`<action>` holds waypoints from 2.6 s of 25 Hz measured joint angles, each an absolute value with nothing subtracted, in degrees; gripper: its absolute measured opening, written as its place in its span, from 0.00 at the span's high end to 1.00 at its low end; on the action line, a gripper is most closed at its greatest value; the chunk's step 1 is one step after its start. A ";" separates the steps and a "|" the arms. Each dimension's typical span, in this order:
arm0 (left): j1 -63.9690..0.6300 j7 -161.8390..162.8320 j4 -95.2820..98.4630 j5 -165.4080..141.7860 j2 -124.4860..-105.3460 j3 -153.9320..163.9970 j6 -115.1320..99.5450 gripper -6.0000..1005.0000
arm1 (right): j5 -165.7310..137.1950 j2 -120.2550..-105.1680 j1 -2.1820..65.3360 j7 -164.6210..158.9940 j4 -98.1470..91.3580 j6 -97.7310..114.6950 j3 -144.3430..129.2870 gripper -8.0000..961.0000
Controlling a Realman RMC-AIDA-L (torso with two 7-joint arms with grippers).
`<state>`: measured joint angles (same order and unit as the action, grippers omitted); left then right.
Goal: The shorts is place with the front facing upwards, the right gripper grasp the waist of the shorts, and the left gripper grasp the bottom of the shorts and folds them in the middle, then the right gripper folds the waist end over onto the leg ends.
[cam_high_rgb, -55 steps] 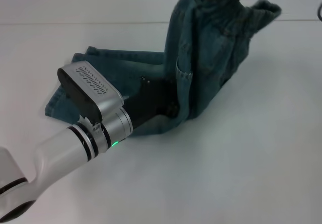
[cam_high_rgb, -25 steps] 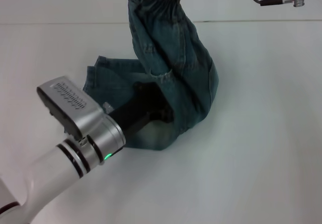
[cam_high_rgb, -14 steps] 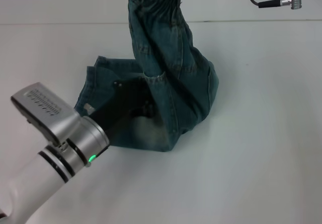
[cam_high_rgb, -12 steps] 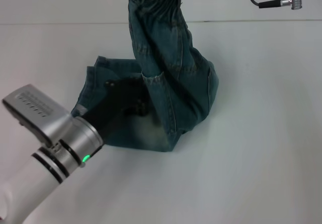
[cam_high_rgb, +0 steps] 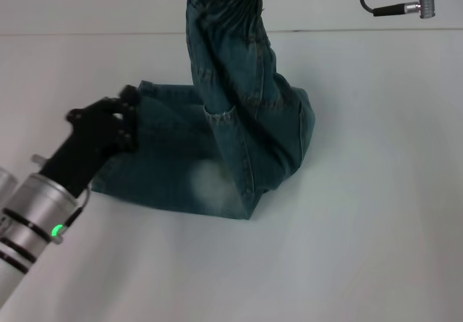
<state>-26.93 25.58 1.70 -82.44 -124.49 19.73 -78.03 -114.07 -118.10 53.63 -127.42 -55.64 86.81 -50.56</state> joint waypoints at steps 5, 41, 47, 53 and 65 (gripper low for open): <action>-23.88 25.62 5.10 -82.31 -124.38 12.76 -78.16 0.87 | -114.07 -118.26 54.02 -126.74 -53.54 86.18 -50.78 0.94; -17.59 57.44 34.18 -96.58 -123.84 27.30 -91.58 0.80 | -100.90 -119.56 29.57 -102.09 -59.34 75.17 -61.33 0.06; -17.98 61.16 36.90 -102.11 -123.85 29.79 -94.32 0.65 | -100.12 -119.53 21.76 -93.64 -58.96 84.74 -56.28 0.01; -18.33 62.05 36.90 -104.39 -123.91 31.46 -92.90 0.37 | -100.46 -119.94 18.57 -88.51 -57.27 85.30 -58.33 0.01; -18.16 64.12 37.08 -106.51 -124.04 30.97 -91.72 0.05 | -101.03 -119.96 20.57 -88.64 -55.72 83.89 -59.64 0.02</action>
